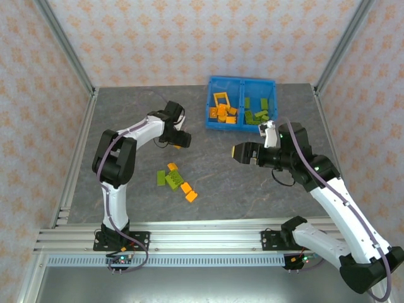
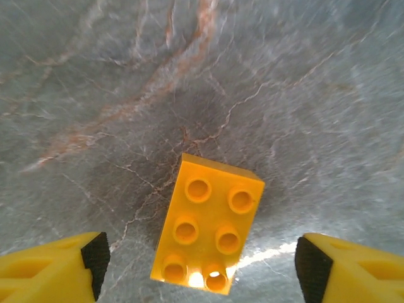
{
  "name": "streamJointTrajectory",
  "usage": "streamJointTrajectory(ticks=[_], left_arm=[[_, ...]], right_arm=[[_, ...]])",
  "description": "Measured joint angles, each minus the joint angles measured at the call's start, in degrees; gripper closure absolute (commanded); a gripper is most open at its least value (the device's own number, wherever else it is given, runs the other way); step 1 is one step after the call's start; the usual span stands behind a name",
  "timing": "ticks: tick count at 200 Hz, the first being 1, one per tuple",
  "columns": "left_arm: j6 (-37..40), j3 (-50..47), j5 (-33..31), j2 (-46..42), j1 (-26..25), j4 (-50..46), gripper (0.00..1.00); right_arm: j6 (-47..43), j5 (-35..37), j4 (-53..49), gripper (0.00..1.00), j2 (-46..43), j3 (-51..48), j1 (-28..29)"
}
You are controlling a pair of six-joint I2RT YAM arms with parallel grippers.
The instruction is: Sort the legos into containers by color
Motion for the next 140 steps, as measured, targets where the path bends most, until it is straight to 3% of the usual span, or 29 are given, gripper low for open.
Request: streamJointTrajectory(ticks=[30,56,104,140], left_arm=[[-0.17,-0.02,0.46,1.49,0.00,-0.31,0.53],[-0.13,-0.24,1.27,1.44,0.00,-0.04,0.68],[-1.38,-1.86,2.60,-1.95,-1.25,0.07,0.69],[-1.33,4.63,0.74,-9.38,-8.57,-3.72,0.69]], right_arm=[[0.96,-0.85,-0.61,0.09,-0.37,0.00,0.00],[1.42,-0.59,-2.14,0.09,-1.18,0.00,0.00],[1.57,-0.39,-3.67,0.09,-3.17,0.00,0.00],[1.62,2.12,-3.85,0.08,-3.56,0.00,0.00]])
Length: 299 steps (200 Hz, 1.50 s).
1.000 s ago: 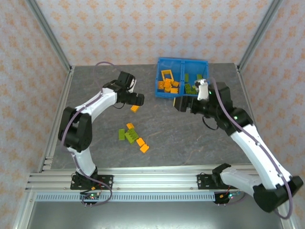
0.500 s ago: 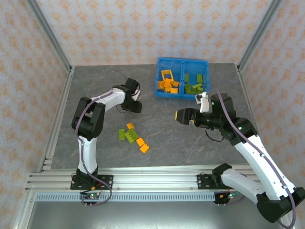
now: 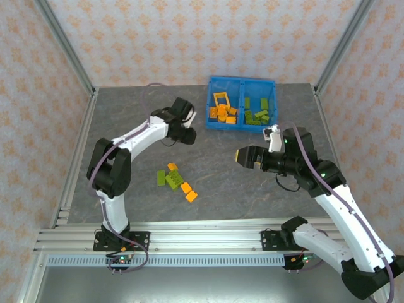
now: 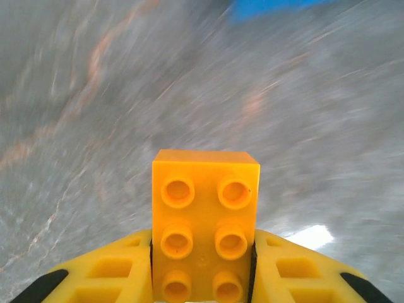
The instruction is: Sort the legos into containers by color
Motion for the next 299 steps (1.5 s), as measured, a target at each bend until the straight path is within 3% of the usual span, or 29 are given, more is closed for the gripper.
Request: streamJointTrajectory(ticks=[28,56,130,177,204,224,270,299], left_arm=[[-0.07,11.45,-1.57,-1.86,-6.10,0.26,0.69],[-1.01,22.18,-3.96,2.10,-7.58,1.25,0.69],[-4.07,66.62,-11.21,42.75,-7.10,2.01,0.64],[-7.43,66.53,-9.09,47.08,-4.04,7.06,0.57],[-7.52,66.53,-7.63,47.08,-2.80,12.26,0.31],[-7.08,66.53,-6.88,47.08,-2.84,13.38,0.21],[-5.33,66.16,-2.54,44.94,-3.30,10.47,0.19],[-3.52,53.44,-0.83,30.97,-3.32,6.84,0.17]], right_arm=[[1.03,5.57,0.24,0.07,-2.05,0.00,0.00],[1.92,10.16,0.22,0.07,-4.31,0.02,0.00],[2.97,14.05,0.13,0.07,-5.81,0.02,0.00],[4.11,15.06,-2.10,0.07,-6.29,0.55,0.00],[5.60,15.45,-2.12,0.07,-6.86,0.55,0.00],[7.04,15.58,-1.84,0.07,-6.93,0.55,0.00],[8.90,16.35,0.26,0.07,-5.57,0.37,0.00],[8.74,15.93,2.54,0.08,-2.45,-0.42,0.00]])
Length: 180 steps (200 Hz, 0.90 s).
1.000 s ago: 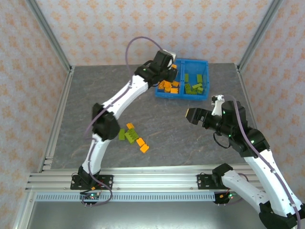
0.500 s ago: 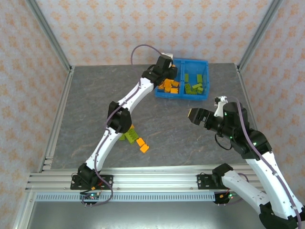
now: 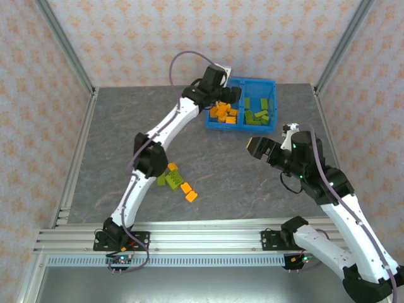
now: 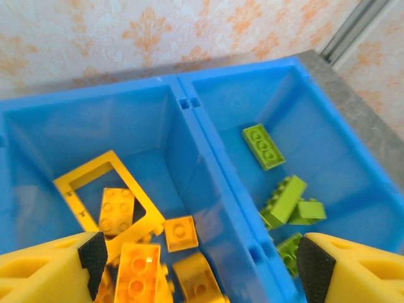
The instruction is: Sort the legos into containers by color
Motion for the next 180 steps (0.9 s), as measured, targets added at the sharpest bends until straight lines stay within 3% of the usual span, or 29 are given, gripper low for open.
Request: streamJointTrajectory(ticks=[39,70,97,109,119,152,180], left_arm=[[4.11,-36.11,-2.16,-36.54,0.04,3.41,0.16],[8.46,-54.53,-7.37,-59.45,0.44,3.21,0.14],[13.66,-67.56,-9.84,-74.53,0.90,-1.27,0.11],[16.61,-72.74,-9.33,-81.42,0.98,-4.20,0.06],[19.61,-76.52,-7.58,-87.65,0.98,-6.64,0.00],[32.63,-86.31,0.55,-109.92,1.03,-12.96,0.00],[41.75,-91.17,3.58,-119.93,1.03,-18.03,0.00]], right_arm=[[-3.72,-2.95,2.29,0.09,8.20,-0.26,2.14],[-8.17,-4.00,2.47,0.09,18.34,1.49,8.57],[-11.17,-3.67,2.93,0.10,30.71,7.10,16.09],[-11.87,-3.37,3.87,0.11,36.50,9.99,19.06],[-12.09,-3.21,4.44,0.12,41.44,12.57,21.38],[-12.35,-1.42,6.82,0.17,57.99,22.08,26.43],[-12.57,-0.11,7.50,0.19,69.24,29.55,28.17]])
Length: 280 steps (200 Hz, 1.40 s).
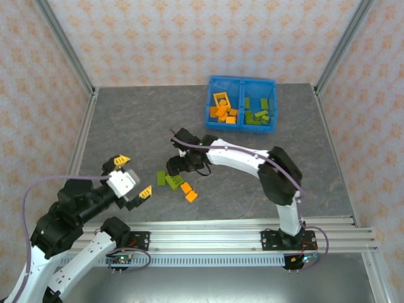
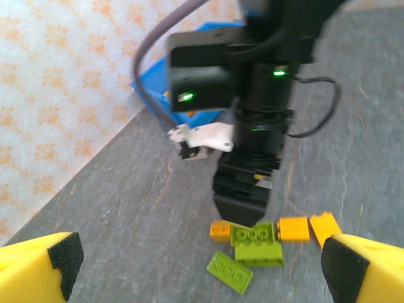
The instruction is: Sort the legos into containers by color
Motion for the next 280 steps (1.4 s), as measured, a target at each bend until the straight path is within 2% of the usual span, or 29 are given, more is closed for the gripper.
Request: streamJointTrajectory(ticks=[23,54,75,126,195,243,280], left_arm=[[5.92,-1.57,0.63,-0.37,0.00,-4.96,0.00],[10.84,-3.06,1.31,0.07,0.00,-8.22,0.00],[13.00,-3.98,1.95,0.07,0.00,-8.37,0.00],[15.19,-5.79,2.34,0.20,0.00,-8.26,0.00],[14.05,-8.39,4.98,-0.22,0.00,-2.29,0.00],[10.71,-11.26,7.23,-0.39,0.00,6.29,0.00],[9.27,-11.32,8.33,-0.28,0.00,9.84,0.00]], right_arm=[[-0.50,1.16,-0.09,0.23,6.05,4.42,0.44],[-0.63,1.97,-0.28,0.37,12.07,10.27,0.44],[-0.31,2.45,-0.33,0.51,14.08,11.96,0.46],[1.38,5.33,-1.18,0.66,15.41,14.10,0.76],[3.78,6.45,-1.16,0.71,13.81,14.23,-0.48],[3.98,10.75,-1.07,0.72,2.56,12.85,-4.22],[1.84,18.32,-1.44,0.72,-3.96,13.75,-9.92]])
